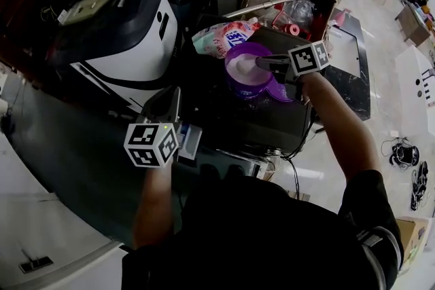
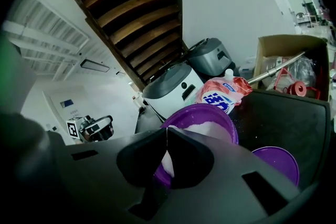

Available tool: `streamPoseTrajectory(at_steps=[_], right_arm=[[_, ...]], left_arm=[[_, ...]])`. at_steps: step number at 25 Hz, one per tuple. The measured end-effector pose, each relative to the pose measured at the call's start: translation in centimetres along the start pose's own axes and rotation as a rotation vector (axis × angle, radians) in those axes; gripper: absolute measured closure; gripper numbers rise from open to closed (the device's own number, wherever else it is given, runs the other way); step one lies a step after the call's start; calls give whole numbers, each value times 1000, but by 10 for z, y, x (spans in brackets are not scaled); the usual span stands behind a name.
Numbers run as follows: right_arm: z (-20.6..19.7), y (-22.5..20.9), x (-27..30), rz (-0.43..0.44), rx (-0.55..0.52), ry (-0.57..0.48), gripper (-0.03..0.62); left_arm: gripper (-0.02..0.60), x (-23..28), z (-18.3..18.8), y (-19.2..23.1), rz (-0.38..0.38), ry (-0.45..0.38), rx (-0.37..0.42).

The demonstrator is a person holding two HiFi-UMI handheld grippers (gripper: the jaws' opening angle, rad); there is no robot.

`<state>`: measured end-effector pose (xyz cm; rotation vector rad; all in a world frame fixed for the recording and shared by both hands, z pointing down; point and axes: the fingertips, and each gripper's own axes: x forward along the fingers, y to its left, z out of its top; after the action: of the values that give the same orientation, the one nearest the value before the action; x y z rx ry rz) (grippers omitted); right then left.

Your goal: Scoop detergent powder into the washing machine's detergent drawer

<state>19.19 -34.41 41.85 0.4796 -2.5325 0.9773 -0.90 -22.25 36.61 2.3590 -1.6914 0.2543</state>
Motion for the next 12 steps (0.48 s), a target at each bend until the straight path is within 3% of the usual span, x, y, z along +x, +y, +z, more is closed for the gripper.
streamPoseTrajectory(at_steps=[12], right_arm=[[0, -9, -20, 70, 137, -174, 576]], left_arm=[[574, -2, 1, -18, 27, 4, 21]])
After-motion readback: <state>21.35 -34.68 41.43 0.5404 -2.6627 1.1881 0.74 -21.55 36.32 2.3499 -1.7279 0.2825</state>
